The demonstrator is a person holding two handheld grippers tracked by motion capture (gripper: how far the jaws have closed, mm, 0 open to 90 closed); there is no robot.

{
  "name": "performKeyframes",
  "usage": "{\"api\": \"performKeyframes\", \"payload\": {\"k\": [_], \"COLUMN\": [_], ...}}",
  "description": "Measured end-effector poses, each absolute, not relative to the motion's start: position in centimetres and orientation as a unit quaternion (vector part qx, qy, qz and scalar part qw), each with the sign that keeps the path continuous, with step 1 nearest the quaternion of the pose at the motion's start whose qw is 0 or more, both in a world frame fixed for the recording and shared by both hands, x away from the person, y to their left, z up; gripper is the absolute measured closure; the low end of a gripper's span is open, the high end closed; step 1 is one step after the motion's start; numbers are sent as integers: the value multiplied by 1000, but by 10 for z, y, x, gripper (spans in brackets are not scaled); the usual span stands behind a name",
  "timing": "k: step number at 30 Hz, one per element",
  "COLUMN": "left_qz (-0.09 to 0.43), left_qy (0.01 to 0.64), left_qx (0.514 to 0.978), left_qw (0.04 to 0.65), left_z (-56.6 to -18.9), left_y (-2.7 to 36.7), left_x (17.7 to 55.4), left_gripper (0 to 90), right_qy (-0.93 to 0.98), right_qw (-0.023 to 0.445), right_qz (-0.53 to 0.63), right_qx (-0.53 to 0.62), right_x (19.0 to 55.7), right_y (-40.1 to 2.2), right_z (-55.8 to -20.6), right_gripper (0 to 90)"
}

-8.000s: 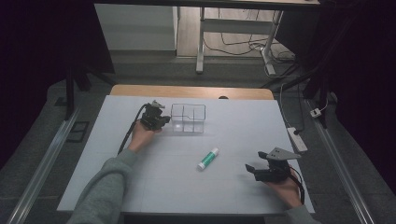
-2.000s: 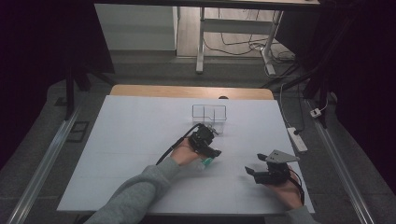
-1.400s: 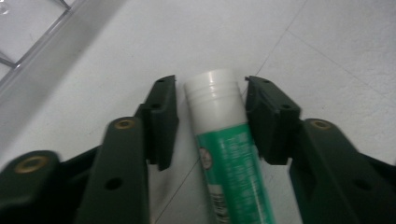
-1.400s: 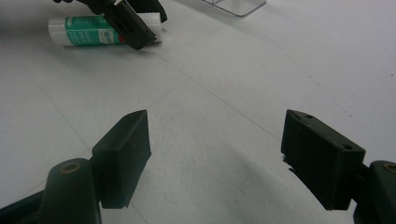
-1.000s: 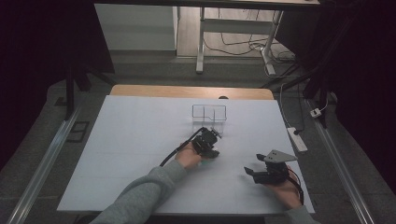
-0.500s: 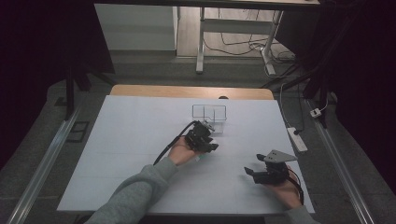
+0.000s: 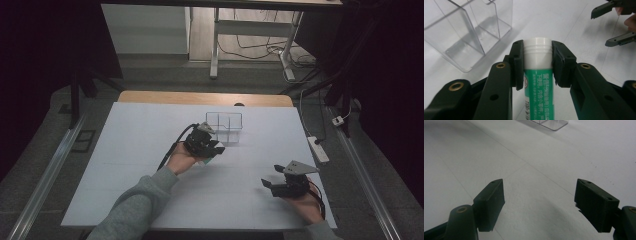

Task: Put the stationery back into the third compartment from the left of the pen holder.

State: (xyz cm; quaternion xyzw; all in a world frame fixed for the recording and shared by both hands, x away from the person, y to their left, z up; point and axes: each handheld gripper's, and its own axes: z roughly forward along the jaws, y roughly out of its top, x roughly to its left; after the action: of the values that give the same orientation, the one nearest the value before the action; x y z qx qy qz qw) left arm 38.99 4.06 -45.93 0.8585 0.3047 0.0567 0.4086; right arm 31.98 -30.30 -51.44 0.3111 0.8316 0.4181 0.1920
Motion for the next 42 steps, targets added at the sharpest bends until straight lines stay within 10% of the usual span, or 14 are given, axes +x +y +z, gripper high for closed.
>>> {"api": "performKeyframes", "payload": {"k": [42], "left_qz": [94], "left_qy": [305], "left_qx": [814], "left_qw": [486], "left_z": [-420], "left_y": [50], "left_x": [414], "left_gripper": [640], "right_qy": [832], "right_qw": [192], "right_qz": [418], "right_qx": [310], "right_x": [319], "right_y": [-304], "right_z": [-513], "right_gripper": [233]}}
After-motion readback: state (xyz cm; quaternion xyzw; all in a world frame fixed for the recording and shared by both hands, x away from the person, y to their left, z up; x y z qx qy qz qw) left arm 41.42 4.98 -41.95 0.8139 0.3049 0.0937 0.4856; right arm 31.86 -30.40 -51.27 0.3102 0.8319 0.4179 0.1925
